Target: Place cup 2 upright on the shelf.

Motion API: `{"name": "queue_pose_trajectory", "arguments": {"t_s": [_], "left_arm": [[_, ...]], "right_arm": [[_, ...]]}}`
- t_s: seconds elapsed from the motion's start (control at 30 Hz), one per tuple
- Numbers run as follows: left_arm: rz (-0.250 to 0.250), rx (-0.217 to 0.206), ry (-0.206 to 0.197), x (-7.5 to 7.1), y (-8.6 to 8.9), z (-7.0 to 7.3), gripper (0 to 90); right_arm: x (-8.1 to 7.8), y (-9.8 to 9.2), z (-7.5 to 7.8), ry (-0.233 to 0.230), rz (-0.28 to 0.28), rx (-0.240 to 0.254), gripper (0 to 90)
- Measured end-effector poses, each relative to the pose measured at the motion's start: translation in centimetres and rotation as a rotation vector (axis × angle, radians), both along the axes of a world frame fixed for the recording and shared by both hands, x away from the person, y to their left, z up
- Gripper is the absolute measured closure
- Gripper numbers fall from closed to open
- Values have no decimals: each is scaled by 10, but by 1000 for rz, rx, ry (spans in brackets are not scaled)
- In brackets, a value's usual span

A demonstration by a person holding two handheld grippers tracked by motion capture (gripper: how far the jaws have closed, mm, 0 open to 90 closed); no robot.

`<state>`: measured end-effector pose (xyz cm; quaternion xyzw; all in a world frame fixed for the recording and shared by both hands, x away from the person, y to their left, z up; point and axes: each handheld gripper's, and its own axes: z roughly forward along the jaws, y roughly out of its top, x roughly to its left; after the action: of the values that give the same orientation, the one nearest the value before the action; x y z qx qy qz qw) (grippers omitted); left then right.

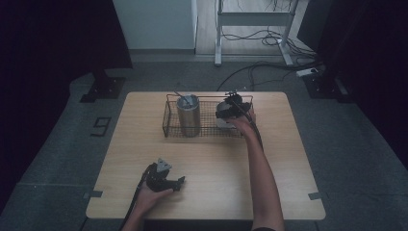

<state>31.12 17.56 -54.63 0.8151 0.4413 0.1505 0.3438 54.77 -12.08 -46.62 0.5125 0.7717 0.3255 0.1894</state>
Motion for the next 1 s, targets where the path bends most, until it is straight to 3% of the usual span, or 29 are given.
{"name": "queue_pose_trajectory", "arguments": {"t_s": [0.37,0.67,1.0], "left_arm": [[2,7,-5,0,-1,0,140],[12,12,-5,0,-1,0,139],[10,36,-14,-1,-3,-1,138]], "right_arm": [[-10,-9,14,-73,-30,86,21],[-24,-21,21,-121,-28,124,45],[-56,-44,28,-158,-19,166,51]]}}
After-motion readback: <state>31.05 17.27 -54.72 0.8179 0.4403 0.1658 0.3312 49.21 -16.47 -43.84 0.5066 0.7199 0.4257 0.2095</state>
